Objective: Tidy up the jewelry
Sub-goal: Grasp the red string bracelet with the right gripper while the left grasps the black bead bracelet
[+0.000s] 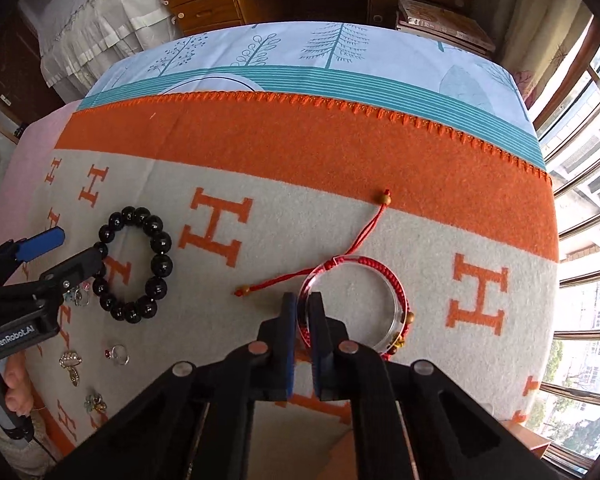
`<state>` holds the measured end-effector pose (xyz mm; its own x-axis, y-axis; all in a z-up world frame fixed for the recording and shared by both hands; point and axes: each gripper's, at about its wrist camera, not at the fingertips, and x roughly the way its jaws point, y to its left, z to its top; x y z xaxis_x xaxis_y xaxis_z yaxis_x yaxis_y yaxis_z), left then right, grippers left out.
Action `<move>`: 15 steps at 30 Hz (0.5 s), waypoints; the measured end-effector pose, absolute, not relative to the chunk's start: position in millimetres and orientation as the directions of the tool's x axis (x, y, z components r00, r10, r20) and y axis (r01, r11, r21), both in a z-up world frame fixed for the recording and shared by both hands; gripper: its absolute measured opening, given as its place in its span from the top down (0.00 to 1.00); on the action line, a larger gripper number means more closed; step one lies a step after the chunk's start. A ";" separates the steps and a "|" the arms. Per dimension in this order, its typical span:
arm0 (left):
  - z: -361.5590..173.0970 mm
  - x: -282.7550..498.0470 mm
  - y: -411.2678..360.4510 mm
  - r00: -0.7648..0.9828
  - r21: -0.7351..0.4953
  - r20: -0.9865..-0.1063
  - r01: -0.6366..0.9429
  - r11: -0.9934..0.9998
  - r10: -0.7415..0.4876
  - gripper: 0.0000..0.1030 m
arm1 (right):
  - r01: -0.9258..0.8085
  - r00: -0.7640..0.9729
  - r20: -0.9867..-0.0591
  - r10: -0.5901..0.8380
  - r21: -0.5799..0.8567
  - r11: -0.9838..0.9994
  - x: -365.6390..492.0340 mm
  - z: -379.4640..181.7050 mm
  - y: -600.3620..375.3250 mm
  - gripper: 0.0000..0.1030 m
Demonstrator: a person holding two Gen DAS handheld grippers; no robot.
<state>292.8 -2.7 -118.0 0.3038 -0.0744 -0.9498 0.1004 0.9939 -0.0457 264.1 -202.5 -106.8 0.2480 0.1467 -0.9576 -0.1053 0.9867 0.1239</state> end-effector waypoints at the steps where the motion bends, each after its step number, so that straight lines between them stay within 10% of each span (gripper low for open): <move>1: -122.3 294.4 -6.4 0.288 -0.040 -0.955 0.107 0.993 -0.069 0.32 | -0.100 0.264 -0.950 0.168 0.146 0.984 259.8 -102.4 -204.1 0.94; 5: -123.8 296.7 -16.7 0.293 -0.016 -0.955 0.126 0.992 -0.053 0.53 | -0.094 0.337 -0.906 0.255 0.237 0.967 240.6 -77.7 -209.6 0.94; 8: -121.7 297.6 -20.7 0.285 -0.038 -0.956 0.119 0.992 -0.070 0.87 | -0.104 0.396 -0.869 0.298 0.280 0.954 225.1 -57.2 -213.6 0.94; 15: -109.5 285.2 -4.4 0.272 -0.167 -0.948 0.017 0.986 -0.166 0.88 | -0.106 0.504 -0.775 0.381 0.382 0.918 180.7 -17.8 -231.2 0.94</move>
<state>285.2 -4.4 -109.5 0.2719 -0.1656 -0.9480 0.0169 0.9858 -0.1673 180.7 -231.2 -17.8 0.5042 0.3807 -0.7751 -0.1057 0.9180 0.3822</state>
